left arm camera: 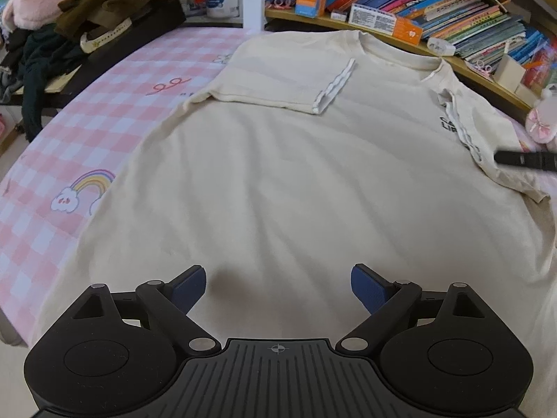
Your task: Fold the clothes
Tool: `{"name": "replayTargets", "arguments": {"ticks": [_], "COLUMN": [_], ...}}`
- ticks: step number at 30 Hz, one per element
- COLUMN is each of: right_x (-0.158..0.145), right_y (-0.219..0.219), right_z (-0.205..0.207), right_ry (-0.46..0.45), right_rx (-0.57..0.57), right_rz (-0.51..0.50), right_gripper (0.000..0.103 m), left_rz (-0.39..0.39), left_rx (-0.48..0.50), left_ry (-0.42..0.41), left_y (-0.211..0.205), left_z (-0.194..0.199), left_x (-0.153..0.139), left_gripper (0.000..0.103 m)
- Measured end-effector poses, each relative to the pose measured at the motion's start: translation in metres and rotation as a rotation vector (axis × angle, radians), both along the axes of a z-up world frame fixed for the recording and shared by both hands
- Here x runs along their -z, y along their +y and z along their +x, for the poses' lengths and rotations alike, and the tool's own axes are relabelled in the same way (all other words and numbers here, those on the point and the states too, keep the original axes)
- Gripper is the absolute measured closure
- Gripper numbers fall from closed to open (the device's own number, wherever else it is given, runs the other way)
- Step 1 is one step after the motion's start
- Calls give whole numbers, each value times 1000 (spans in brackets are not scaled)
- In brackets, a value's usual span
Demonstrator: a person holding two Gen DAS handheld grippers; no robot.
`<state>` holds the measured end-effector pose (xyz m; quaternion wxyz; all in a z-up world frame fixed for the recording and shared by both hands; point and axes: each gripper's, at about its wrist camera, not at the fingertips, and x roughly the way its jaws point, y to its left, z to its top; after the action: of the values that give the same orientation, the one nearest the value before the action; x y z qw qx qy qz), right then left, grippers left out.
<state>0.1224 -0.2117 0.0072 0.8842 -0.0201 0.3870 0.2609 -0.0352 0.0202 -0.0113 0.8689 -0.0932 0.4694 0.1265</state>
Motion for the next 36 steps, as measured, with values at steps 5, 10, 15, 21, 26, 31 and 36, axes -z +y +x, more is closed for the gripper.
{"name": "replayTargets", "arguments": {"ticks": [5, 10, 15, 21, 26, 31, 36], "right_x": [-6, 13, 33, 34, 27, 11, 3], "right_y": [15, 42, 27, 7, 4, -3, -18], "right_z": [46, 101, 120, 122, 110, 74, 34], "right_ry": [-45, -69, -5, 84, 59, -6, -30], "right_rx": [53, 147, 206, 218, 228, 220, 204], "right_rz": [-63, -169, -56, 154, 164, 139, 88], "right_gripper": [65, 65, 101, 96, 90, 89, 82], "left_rz": [46, 72, 53, 11, 33, 19, 33], "left_rx": [35, -12, -111, -127, -73, -74, -31], "left_ry": [-7, 1, 17, 27, 8, -3, -10], "left_y": [-4, 9, 33, 41, 33, 28, 10], "left_z": [-6, -20, -31, -25, -19, -10, -2], "left_x": [-4, -8, -4, 1, -2, -3, -5], "left_gripper": [10, 10, 10, 10, 10, 10, 10]}}
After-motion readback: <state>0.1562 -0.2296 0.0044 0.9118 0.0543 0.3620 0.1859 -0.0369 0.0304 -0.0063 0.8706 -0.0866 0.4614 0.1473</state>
